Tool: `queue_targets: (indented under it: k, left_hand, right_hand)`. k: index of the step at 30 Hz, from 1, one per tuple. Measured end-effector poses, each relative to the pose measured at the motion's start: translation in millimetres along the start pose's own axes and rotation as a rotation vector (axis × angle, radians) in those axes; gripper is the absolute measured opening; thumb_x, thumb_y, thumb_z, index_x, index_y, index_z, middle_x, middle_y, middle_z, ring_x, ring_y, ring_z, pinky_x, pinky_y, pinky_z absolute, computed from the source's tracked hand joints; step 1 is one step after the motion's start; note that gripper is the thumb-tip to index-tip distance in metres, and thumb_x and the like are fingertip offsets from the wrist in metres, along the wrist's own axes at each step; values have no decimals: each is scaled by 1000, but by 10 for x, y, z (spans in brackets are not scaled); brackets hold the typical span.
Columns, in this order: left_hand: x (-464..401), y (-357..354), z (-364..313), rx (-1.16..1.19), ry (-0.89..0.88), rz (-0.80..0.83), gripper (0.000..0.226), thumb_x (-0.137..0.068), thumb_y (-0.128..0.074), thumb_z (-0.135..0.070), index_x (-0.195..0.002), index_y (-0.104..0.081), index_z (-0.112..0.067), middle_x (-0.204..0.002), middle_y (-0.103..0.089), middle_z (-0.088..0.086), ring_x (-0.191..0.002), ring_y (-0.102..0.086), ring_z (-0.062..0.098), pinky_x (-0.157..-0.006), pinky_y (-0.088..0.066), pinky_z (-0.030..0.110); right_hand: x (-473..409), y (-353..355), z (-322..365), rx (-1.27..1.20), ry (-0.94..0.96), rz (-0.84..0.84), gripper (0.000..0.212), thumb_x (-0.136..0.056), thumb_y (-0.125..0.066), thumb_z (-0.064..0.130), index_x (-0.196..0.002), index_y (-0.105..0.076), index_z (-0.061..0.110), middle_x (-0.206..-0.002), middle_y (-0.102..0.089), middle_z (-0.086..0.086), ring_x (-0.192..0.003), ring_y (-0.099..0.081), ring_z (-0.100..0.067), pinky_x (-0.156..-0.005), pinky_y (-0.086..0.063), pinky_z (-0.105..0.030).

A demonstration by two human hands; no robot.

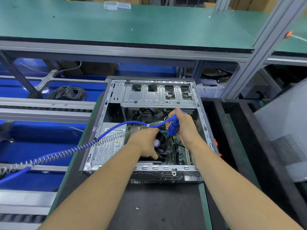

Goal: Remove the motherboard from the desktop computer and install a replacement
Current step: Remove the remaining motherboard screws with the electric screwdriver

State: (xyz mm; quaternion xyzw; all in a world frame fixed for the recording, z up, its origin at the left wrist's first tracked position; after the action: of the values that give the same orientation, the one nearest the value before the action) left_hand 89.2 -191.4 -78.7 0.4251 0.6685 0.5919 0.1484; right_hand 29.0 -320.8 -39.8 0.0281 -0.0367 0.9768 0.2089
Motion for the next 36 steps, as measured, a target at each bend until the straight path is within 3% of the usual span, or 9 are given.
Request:
queue_targets:
  k: [4, 8, 13, 18, 23, 27, 30, 33, 36]
  left_hand:
    - [0, -6, 8, 7, -5, -2, 69, -54, -84, -44, -112, -51, -29, -106, -63, -13, -98, -63, 20, -76, -55, 38]
    - [9, -72, 35, 95, 16, 33, 79, -58, -83, -39, -125, -43, -34, -109, -58, -14, -91, -56, 19, -72, -46, 34]
    - [5, -51, 25, 66, 17, 7, 82, -54, -84, -44, -124, -43, -34, -114, -63, -12, -102, -63, 23, -77, -51, 37]
    - [-14, -79, 43, 90, 30, 41, 95, -58, -85, -43, -138, -35, -35, -131, -60, -9, -115, -61, 26, -77, -46, 38]
    - [-3, -26, 19, 25, 7, 3, 78, -53, -87, -44, -118, -48, -27, -118, -62, -9, -106, -63, 24, -82, -55, 42]
    - [-7, -34, 12, -2, -8, 1, 82, -57, -87, -43, -127, -48, -28, -124, -61, -9, -113, -60, 23, -86, -54, 41]
    - [2, -120, 41, 120, 34, 85, 89, -66, -85, -38, -141, -39, -32, -127, -60, -5, -117, -58, 25, -87, -49, 36]
    - [1, -93, 38, 120, 23, 48, 90, -64, -85, -38, -142, -40, -35, -128, -61, -8, -119, -58, 23, -87, -46, 31]
    - [16, -97, 28, 168, 35, 82, 92, -66, -85, -36, -145, -37, -38, -131, -59, -11, -120, -58, 22, -84, -43, 31]
  right_hand:
    - [38, -2, 18, 33, 31, 16, 38, -81, -52, 64, -64, -59, 31, -64, -59, 0, -63, -52, -20, -70, -43, -32]
    - [28, -37, 27, 128, 52, 28, 35, -83, -47, 56, -63, -54, 28, -64, -59, -6, -63, -49, -20, -67, -42, -30]
    - [-11, -8, 3, 118, 23, 4, 29, -79, -48, 45, -63, -56, 23, -61, -57, -7, -57, -49, -19, -56, -44, -22]
    - [-23, 63, -29, 58, -5, -21, 24, -74, -47, 38, -65, -55, 18, -62, -58, -10, -54, -53, -19, -49, -43, -18]
    - [32, 51, 54, -8, 32, -21, 36, -77, -50, 58, -67, -58, 24, -68, -59, -5, -59, -54, -19, -55, -42, -23]
    - [151, 14, 112, -52, 23, 81, 49, -75, -59, 74, -69, -62, 25, -66, -60, -8, -62, -54, -22, -61, -46, -27]
    - [266, 6, 25, -93, -65, 130, 53, -70, -67, 72, -73, -61, 20, -66, -58, -11, -64, -51, -24, -68, -43, -37]
    - [304, -20, 16, -173, -87, 128, 46, -74, -66, 65, -73, -62, 19, -67, -55, -14, -64, -51, -26, -66, -45, -35]
    - [305, -55, 14, -119, -116, 136, 48, -75, -64, 64, -71, -60, 17, -69, -56, -15, -65, -51, -27, -74, -42, -41]
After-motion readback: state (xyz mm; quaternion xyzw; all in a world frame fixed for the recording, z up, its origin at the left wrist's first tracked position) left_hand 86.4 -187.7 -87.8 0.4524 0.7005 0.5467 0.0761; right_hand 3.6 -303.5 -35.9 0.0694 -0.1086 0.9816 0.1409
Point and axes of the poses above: each hand's wrist, its own x-axis away from the middle knuckle, its own y-axis out of the back of the hand, z = x × y, the point moved 5 cm from there along -x, towards the middle knuckle
